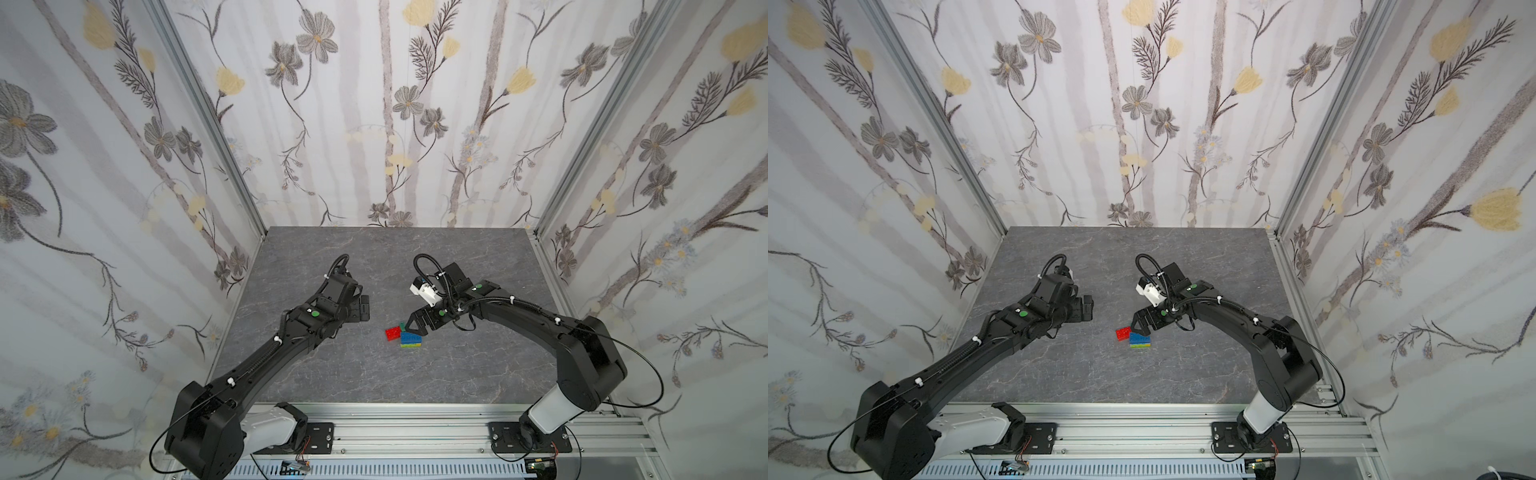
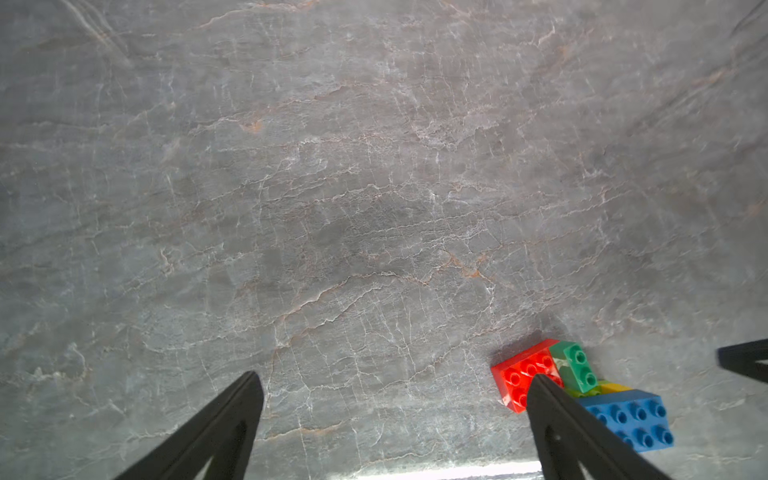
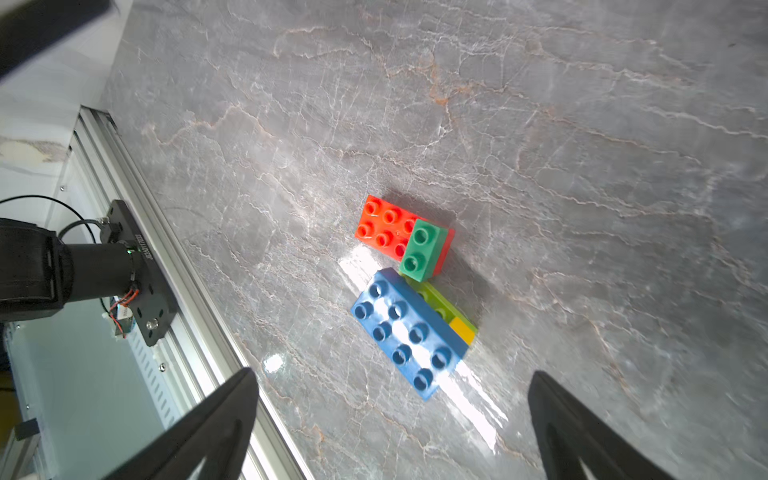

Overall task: Assemble the number 5 with lego
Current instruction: Adjust the lego brick at the center of the board.

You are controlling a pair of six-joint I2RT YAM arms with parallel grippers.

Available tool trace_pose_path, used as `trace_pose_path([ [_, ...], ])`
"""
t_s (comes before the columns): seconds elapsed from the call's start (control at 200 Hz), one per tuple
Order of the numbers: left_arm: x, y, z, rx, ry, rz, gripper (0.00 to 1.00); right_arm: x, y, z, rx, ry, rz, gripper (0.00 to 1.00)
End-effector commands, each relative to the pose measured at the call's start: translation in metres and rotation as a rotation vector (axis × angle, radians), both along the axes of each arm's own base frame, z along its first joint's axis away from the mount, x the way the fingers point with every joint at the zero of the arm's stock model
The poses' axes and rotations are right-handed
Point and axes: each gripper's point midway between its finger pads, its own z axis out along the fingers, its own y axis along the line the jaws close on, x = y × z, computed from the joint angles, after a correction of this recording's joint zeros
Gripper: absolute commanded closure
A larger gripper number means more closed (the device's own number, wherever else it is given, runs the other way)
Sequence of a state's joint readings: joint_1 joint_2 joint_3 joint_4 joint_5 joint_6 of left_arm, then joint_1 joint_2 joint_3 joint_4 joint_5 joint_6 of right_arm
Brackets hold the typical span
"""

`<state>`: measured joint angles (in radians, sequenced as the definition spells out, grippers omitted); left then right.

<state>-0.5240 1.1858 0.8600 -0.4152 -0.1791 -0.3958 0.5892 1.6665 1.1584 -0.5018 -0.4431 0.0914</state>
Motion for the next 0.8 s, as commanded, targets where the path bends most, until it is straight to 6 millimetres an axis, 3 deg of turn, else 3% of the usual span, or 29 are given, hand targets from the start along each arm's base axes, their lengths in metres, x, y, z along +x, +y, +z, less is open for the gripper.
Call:
trace_pose_path([
  [0.0, 0.002, 0.004, 0.011, -0.102, -0.047, 0.079, 0.0, 0.0, 0.006, -0.007, -0.011, 0.017, 0.048, 0.0],
  [0.22, -0.01, 0.014, 0.012, -0.147, -0.064, 0.103, 0.0, -0.002, 0.018, -0.031, -0.02, 0.077, 0.088, 0.0],
  [0.415, -0.015, 0.019, 0.011, -0.161, -0.072, 0.123, 0.0, -0.019, 0.024, -0.051, -0.053, 0.12, 0.137, 0.02],
  [0.794, -0.018, 0.02, 0.001, -0.177, -0.053, 0.136, 0.0, -0.052, 0.024, -0.052, -0.085, 0.139, 0.176, 0.03],
])
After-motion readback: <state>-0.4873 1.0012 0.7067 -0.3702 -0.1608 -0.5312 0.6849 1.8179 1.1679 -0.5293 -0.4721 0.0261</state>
